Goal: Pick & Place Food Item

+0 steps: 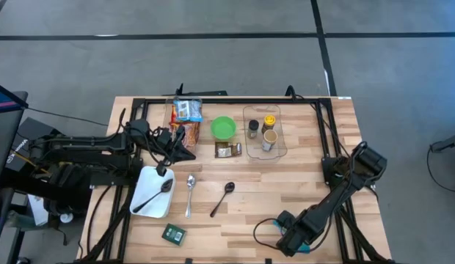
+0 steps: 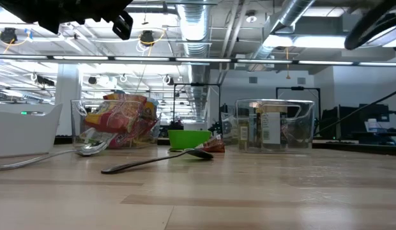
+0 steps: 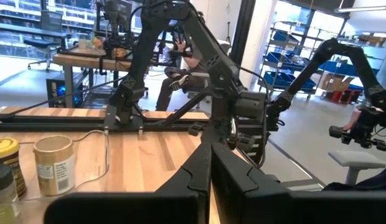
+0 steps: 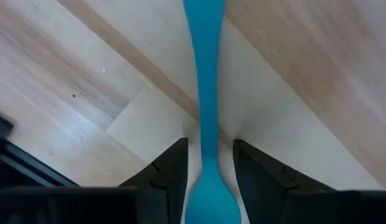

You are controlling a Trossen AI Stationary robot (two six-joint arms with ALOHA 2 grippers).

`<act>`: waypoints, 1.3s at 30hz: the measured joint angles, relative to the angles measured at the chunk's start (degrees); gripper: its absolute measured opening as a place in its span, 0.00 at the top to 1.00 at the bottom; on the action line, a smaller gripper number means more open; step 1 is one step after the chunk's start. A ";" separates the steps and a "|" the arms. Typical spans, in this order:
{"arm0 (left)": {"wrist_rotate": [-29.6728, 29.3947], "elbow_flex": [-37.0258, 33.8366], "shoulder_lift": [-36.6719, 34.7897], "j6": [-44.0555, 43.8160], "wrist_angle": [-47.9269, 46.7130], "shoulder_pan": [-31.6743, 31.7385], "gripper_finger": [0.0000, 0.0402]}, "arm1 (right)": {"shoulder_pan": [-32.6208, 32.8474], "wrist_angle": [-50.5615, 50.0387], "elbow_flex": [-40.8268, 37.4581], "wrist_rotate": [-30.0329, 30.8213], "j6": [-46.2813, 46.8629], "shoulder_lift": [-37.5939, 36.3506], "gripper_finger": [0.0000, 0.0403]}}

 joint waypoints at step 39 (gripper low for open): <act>-0.02 0.00 0.00 0.00 -0.13 0.00 0.99 | -0.07 -9.94 5.18 0.18 -5.15 0.19 0.95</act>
